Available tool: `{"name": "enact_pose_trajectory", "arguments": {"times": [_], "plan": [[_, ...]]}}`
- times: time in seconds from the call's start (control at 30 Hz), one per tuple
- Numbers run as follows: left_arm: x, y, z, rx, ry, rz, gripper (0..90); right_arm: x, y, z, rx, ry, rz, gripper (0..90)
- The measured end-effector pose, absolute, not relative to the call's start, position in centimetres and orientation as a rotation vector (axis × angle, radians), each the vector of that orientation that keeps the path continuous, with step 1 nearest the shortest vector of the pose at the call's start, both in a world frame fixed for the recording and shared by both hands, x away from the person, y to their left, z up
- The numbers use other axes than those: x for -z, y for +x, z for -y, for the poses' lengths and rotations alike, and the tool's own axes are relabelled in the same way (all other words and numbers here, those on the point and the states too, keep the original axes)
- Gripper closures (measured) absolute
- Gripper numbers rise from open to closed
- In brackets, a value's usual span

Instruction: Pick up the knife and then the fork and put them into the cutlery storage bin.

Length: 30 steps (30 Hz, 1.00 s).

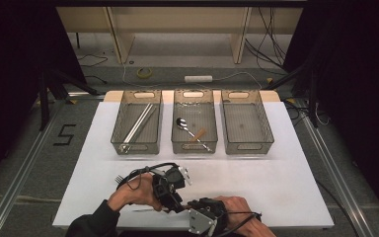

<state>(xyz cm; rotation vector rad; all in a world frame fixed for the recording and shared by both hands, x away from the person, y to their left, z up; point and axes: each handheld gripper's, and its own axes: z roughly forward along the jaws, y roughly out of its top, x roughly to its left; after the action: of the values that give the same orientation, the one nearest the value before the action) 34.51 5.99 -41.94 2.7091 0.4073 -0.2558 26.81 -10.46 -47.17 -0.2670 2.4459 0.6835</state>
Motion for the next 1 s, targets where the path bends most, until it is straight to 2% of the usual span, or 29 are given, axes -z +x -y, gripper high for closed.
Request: {"name": "enact_pose_trajectory", "arguments": {"times": [0.03,0.17,0.3,0.43,1.0], "plan": [[41.6,34.7,-6.2,0.225,2.702,-0.42,50.1,47.1,26.9,10.5,-0.69,-0.259,-2.444,81.6],[40.5,34.9,-7.1,0.134,2.651,-0.47,36.7,46.7,27.2,11.1,-0.671,-0.238,-2.454,81.6],[39.6,35.0,-7.9,0.028,2.578,-0.481,27.9,46.7,27.8,11.7,-0.647,-0.211,-2.451,81.5],[39.0,35.2,-8.7,-0.064,2.509,-0.504,23.9,46.6,28.4,12.6,-0.627,-0.167,-2.458,81.5],[38.7,34.8,-9.4,-0.178,2.422,-0.473,20.5,46.0,31.5,16.0,-0.586,0.13,-2.451,81.5]]}}
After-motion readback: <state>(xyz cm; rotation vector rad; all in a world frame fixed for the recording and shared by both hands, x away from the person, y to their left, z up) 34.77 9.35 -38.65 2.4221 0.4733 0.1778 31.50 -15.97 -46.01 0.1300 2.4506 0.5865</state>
